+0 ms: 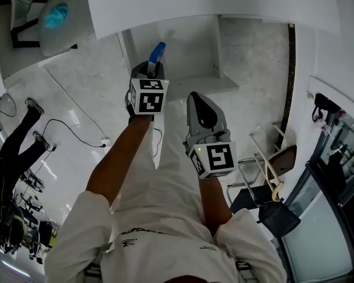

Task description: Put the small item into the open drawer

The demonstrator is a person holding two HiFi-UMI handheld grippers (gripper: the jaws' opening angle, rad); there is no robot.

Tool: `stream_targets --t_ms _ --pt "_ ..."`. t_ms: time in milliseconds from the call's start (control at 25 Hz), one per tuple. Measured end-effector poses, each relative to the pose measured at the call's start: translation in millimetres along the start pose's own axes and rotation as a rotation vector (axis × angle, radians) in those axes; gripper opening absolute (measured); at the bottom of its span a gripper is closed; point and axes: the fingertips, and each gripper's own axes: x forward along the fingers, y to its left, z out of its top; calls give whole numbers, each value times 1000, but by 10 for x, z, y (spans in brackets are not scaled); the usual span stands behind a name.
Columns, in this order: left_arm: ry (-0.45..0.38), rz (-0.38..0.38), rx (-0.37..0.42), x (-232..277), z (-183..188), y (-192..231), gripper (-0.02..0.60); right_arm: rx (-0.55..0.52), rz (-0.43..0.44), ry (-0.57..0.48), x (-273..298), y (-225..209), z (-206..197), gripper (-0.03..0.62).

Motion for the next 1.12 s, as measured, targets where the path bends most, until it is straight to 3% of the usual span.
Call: stream_targets --t_ms 600,1120 --pt "102 -71 -110 206 62 -158 69 3 9 4 -17 -56 -6 -2" --pt "169 -50 -172 546 24 -46 71 7 18 15 71 -124 -7 -2"
